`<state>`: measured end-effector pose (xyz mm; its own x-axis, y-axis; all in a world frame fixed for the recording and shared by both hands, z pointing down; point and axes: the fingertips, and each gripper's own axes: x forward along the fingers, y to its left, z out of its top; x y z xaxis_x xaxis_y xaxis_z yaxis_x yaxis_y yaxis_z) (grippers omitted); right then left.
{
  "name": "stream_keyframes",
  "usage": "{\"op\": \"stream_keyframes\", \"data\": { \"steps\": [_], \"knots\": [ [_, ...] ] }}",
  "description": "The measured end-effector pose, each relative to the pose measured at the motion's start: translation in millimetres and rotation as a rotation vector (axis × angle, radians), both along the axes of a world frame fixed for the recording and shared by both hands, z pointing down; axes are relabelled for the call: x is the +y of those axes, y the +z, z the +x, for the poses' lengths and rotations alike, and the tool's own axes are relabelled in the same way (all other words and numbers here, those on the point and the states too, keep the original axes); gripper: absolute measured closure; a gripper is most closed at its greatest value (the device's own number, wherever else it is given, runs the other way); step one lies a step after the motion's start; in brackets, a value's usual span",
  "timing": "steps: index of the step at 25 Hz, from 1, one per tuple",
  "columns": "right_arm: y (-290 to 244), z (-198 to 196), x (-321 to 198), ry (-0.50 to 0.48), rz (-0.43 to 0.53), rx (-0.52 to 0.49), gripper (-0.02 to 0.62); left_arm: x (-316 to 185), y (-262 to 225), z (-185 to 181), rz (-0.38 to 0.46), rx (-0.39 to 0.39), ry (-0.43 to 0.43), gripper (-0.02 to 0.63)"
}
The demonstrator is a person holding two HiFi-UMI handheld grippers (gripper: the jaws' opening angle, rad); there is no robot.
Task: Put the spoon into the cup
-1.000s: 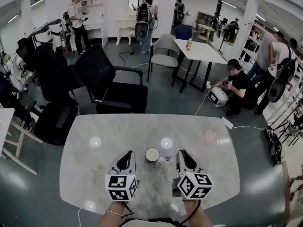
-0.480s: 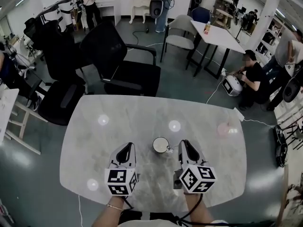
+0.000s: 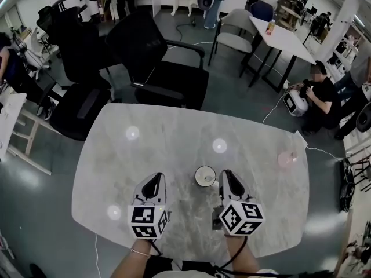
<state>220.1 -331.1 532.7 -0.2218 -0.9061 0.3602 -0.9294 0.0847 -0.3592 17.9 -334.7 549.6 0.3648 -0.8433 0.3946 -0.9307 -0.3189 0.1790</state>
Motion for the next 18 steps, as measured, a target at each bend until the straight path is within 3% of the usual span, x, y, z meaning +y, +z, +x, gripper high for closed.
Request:
{"op": "stream_keyframes", "data": {
  "steps": [18],
  "knots": [
    [51.7,-19.5,-5.9,-0.017,-0.077,0.001,0.532,3.0,39.3,-9.6,-0.079,0.015,-0.019,0.588]
  ]
}}
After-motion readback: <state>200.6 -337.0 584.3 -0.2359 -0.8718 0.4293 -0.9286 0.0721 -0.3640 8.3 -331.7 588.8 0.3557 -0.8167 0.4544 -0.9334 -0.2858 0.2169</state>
